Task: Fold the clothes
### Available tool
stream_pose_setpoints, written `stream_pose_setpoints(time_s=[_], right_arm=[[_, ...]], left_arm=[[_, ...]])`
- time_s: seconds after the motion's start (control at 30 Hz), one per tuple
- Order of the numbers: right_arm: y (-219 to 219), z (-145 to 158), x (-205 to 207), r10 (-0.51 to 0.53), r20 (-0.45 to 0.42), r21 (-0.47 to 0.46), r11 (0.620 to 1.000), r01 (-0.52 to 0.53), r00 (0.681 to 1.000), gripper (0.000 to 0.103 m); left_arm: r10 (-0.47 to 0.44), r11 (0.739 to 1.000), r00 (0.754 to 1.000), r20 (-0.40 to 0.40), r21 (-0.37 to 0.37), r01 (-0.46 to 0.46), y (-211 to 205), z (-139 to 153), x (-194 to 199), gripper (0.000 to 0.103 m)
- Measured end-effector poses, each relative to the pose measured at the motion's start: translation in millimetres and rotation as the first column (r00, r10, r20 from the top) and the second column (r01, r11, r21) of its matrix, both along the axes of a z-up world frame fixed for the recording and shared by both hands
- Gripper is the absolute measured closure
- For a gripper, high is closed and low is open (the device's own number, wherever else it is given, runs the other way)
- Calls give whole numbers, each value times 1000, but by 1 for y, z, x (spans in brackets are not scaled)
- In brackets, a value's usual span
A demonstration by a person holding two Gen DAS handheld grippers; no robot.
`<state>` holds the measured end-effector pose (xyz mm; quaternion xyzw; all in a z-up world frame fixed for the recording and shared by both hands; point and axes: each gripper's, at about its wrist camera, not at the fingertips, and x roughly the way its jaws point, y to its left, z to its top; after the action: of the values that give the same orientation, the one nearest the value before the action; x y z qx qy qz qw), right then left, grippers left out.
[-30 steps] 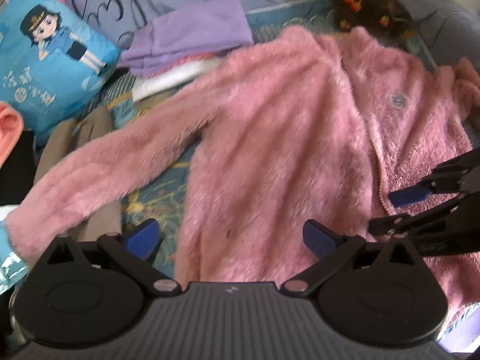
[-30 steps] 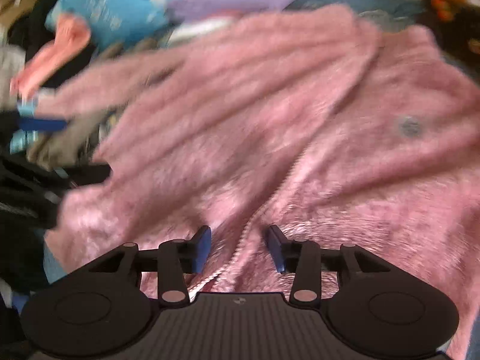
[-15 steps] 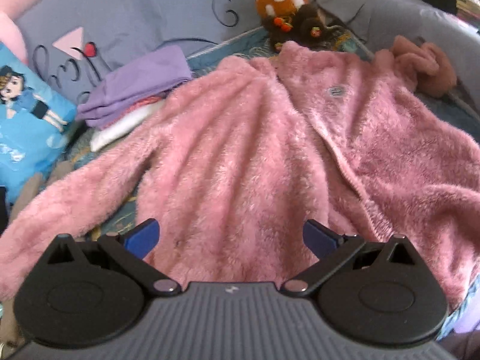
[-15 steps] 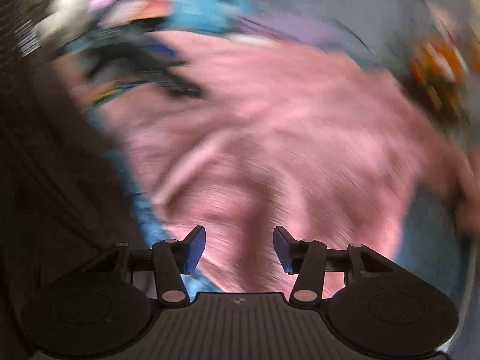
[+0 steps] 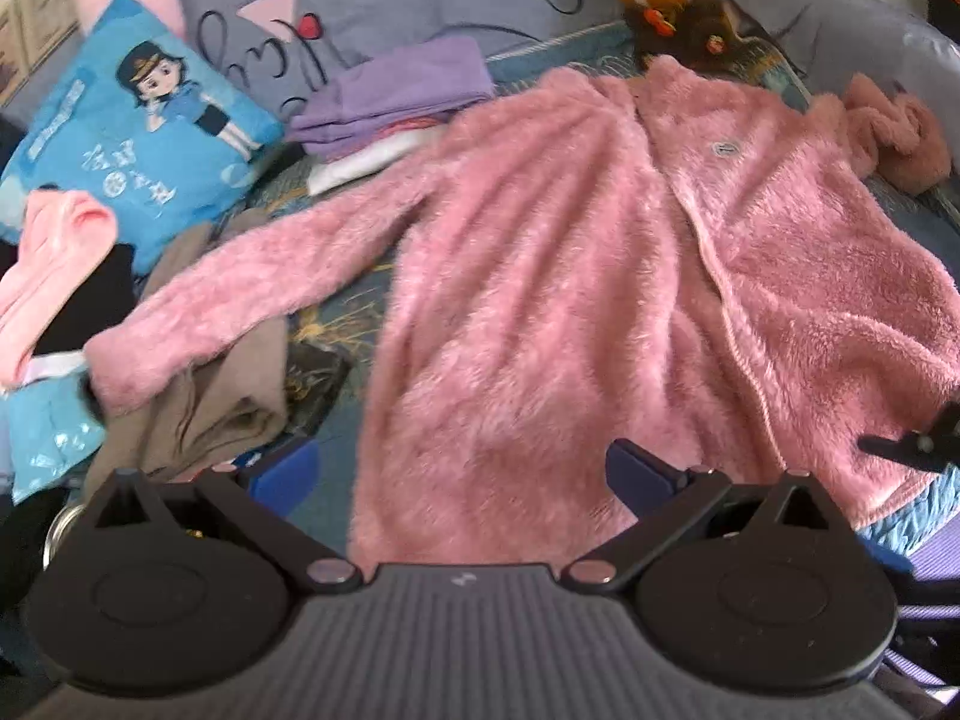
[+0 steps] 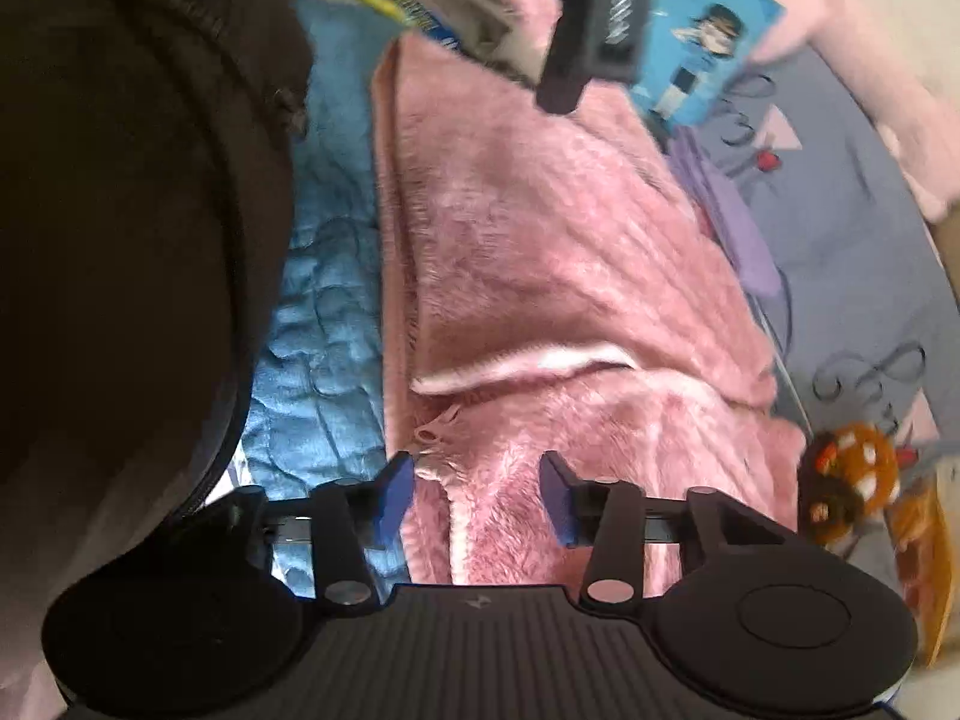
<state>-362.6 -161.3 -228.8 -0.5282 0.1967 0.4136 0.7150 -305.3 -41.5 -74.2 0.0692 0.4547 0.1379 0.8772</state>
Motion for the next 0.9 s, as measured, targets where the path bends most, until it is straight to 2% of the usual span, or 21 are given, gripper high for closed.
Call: stream_pose_setpoints(time_s=[0.07,0.1,0.17,0.2,0.27,0.33,0.37,0.4,0.43,0.5,0.57,0.63,0.7,0.73,0.83,0.9], right_arm=[[5,8,7,-30,-74,49,998,34,997,92],[4,16,12,-62,-110,106,992,74,992,92],[-1,34,23,-140,-198,224,957,184,970,92],[-7,43,30,-193,-259,284,921,266,946,92],[-21,56,44,-277,-384,381,822,424,881,92],[-37,63,56,-294,-531,446,700,557,795,92],[-40,62,59,-280,-571,453,675,581,771,92],[-40,60,60,-261,-593,453,675,583,762,92],[-34,54,58,-248,-592,424,713,558,767,91],[-15,38,52,-234,-569,323,818,476,788,89],[-5,19,52,-271,-569,241,848,472,776,86],[-7,16,59,-279,-618,246,820,518,735,83],[-13,21,61,-271,-649,264,797,544,711,78],[-19,25,58,-271,-645,277,788,549,714,75],[-46,43,45,-296,-591,331,760,560,751,64],[-78,50,38,-370,-534,345,726,595,760,50]], left_arm=[[16,1000,1000,-3,-20,-16,7,1,-6,0],[27,999,1000,-4,-26,-27,10,-1,-8,0],[39,999,999,-5,-35,-40,15,-3,-11,0],[46,998,999,-6,-42,-46,17,-5,-12,0],[56,997,998,-12,-51,-56,21,-10,-12,0],[61,996,998,-20,-57,-62,23,-16,-11,0],[62,996,998,-25,-59,-64,23,-19,-10,0],[63,996,998,-30,-64,-65,25,-22,-10,0],[64,996,997,-35,-68,-66,25,-25,-8,0],[61,995,997,-47,-72,-64,24,-29,-6,0],[53,996,997,-57,-67,-57,22,-32,-4,0],[43,997,997,-63,-58,-47,18,-33,-3,0],[34,998,997,-63,-48,-37,15,-32,-3,0],[30,998,997,-64,-47,-33,13,-32,-2,0],[12,999,998,-64,-44,-15,8,-30,-2,0],[-7,999,998,-58,-45,5,3,-27,-2,0]])
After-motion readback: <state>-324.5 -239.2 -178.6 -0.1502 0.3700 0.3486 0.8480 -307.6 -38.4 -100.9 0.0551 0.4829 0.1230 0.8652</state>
